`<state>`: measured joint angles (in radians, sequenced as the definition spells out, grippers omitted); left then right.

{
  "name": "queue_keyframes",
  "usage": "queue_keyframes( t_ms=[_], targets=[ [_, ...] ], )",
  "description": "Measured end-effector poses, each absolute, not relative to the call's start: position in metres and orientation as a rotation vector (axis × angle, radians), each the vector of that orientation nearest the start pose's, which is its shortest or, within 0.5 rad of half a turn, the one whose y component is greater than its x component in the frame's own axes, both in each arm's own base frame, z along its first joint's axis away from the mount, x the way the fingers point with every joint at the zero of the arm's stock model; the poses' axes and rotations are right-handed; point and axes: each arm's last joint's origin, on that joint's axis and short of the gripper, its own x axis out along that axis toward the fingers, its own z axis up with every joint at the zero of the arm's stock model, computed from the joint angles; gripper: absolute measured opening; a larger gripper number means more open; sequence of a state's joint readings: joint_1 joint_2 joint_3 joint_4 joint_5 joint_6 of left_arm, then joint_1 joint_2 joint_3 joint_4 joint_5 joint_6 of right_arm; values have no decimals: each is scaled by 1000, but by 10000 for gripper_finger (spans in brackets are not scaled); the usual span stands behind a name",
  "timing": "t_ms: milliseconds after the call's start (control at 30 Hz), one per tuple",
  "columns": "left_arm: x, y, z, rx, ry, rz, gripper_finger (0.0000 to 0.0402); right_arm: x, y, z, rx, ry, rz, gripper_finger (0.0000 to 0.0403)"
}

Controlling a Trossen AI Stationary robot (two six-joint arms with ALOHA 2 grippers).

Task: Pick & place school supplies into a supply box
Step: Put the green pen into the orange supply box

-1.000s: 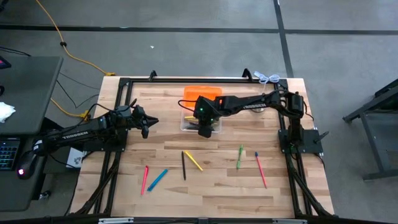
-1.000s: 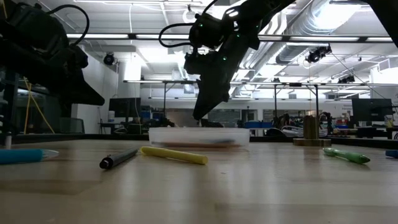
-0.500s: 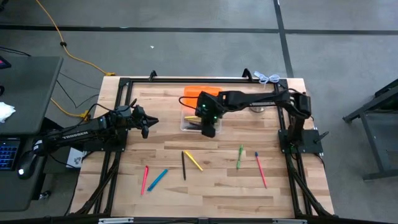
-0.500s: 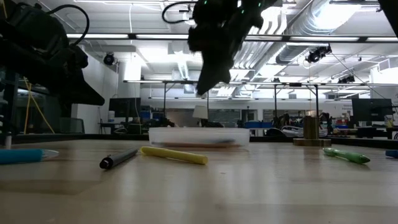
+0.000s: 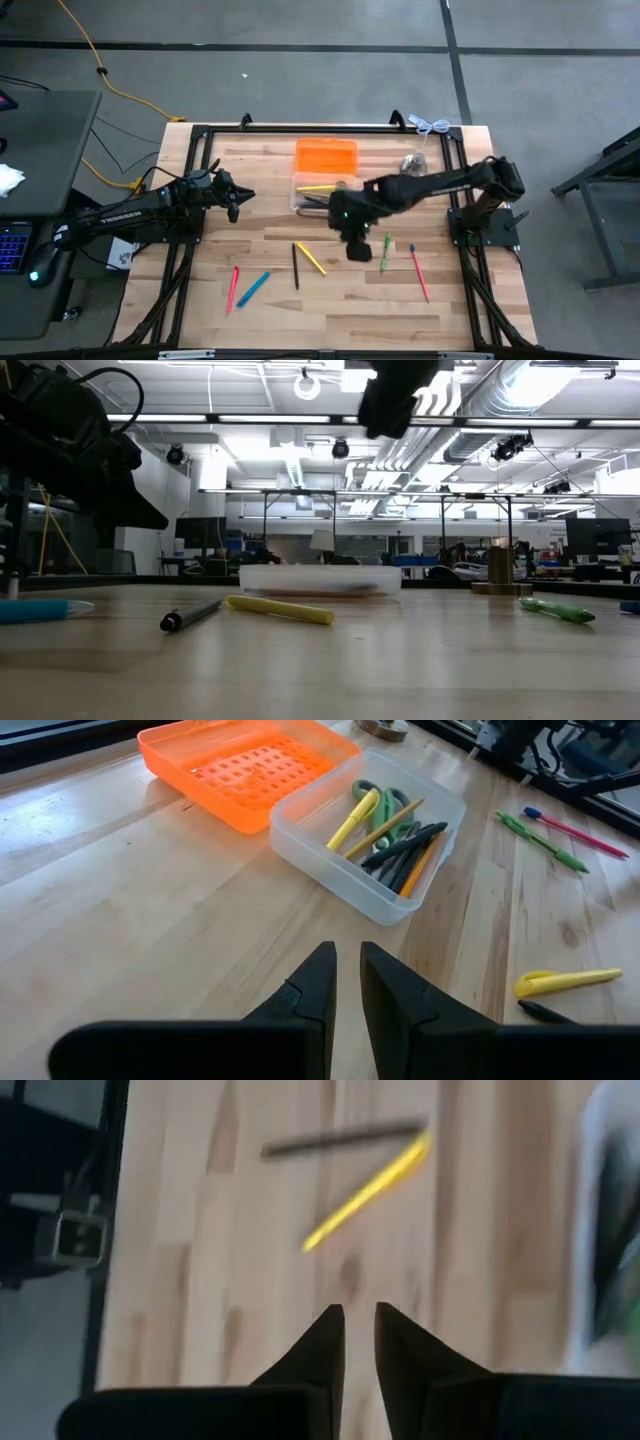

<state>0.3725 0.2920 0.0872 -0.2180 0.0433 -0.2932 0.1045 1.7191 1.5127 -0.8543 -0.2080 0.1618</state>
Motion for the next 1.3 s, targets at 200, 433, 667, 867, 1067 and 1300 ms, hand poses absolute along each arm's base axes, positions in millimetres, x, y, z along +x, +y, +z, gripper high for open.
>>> queue_keyframes(
  t_ms=[200, 433, 667, 867, 1067, 1300],
  targets=[
    [101, 38, 149, -374, 367, 384, 79, 337, 75, 283, 320, 1261, 70, 29],
    [100, 38, 149, -374, 367, 384, 79, 327, 87, 281, 554, 1352, -122, 30],
    [101, 38, 149, -374, 367, 383, 79, 321, 85, 279, 790, 1399, -375, 30],
    [101, 38, 149, -374, 367, 383, 79, 315, 85, 274, 948, 1419, -581, 31],
    [100, 38, 149, -375, 367, 383, 79, 306, 87, 263, 996, 1467, -728, 43],
    [100, 38, 149, -375, 367, 383, 79, 300, 85, 248, 1012, 1491, -814, 56]
  ],
)
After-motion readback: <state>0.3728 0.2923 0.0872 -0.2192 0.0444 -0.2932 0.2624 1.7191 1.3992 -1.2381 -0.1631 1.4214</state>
